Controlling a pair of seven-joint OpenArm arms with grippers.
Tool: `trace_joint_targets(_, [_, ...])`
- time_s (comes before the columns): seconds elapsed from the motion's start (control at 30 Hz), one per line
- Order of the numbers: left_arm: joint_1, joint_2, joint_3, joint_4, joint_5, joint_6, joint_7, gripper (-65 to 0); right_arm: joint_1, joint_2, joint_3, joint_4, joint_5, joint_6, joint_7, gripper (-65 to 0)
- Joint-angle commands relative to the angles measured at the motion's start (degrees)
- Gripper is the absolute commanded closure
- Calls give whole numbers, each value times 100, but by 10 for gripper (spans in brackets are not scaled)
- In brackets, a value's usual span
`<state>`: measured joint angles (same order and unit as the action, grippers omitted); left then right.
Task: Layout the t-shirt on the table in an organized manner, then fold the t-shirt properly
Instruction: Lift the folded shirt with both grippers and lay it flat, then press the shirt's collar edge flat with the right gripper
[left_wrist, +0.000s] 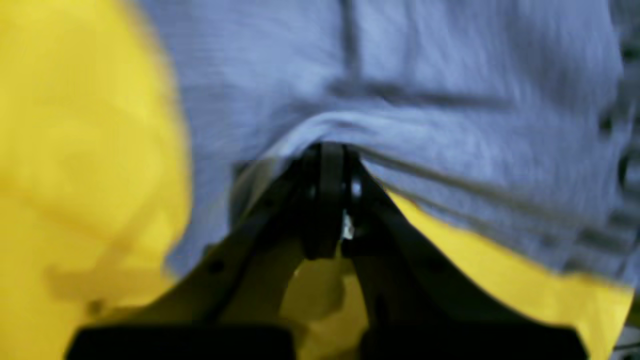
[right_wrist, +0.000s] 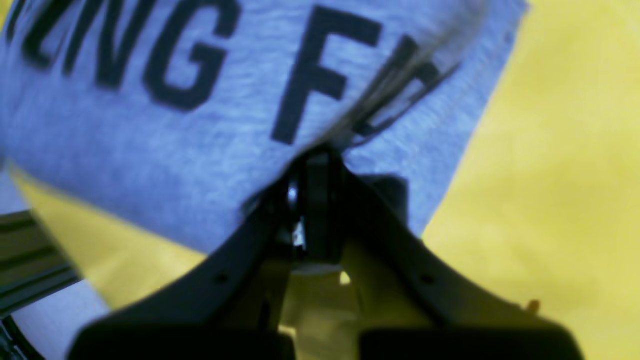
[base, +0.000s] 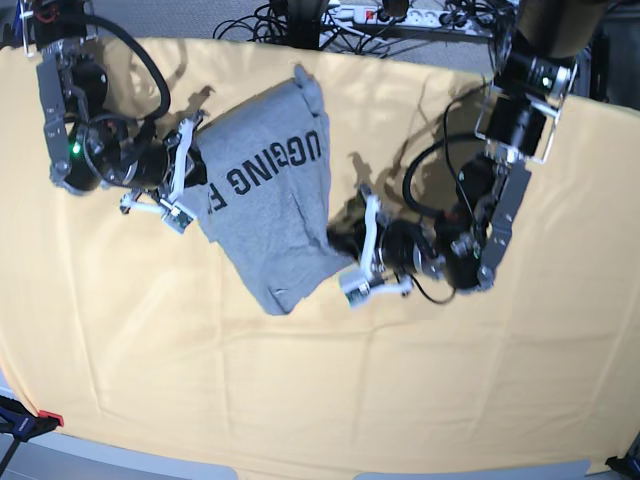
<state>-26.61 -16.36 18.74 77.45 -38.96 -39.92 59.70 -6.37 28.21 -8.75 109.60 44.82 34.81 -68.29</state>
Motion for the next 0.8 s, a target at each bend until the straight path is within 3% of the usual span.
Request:
trace_joint_targets(0.0, [-227,0,-37,39,-20,-8,-142,0,-92,52,70,223,136,7,22,0])
trace_joint_targets(0.1, [-417,-44,-37,-70,-26,-8,-101,0,-509,52,361,529,101,68,22,0])
trace_joint_targets(0.2, [-632,-302,-39,-92,-229,-8,4,0,-831,52,778,715,-15,31,35,0])
trace_joint_targets(0.33, [-944,-769,-44,-61,-1252,-8,857,0,-1067,35,1606,778,-221,-544,188,0])
trace_joint_targets(0.4, [-1045,-1027,-50,-61,-1921,4,1261,0,-1196,-31,2011,776,-284,-586,382,0])
trace_joint_targets(0.57, [-1036,-1604,-398,-63,-3335,223,1738,0,-1283,-267,2181,754,-72,-15,1025,0])
trace_joint_targets(0.63, [-1036,-1687,-686,-63,-3554,223,2024,0,-1237,-345,2107,737,-98,52,1027,0])
trace_joint_targets(0.77, [-1010,-1746,-1462,-63,-3814,223,2030,0,-1078,-409,1867,463,-308,107,1027,0])
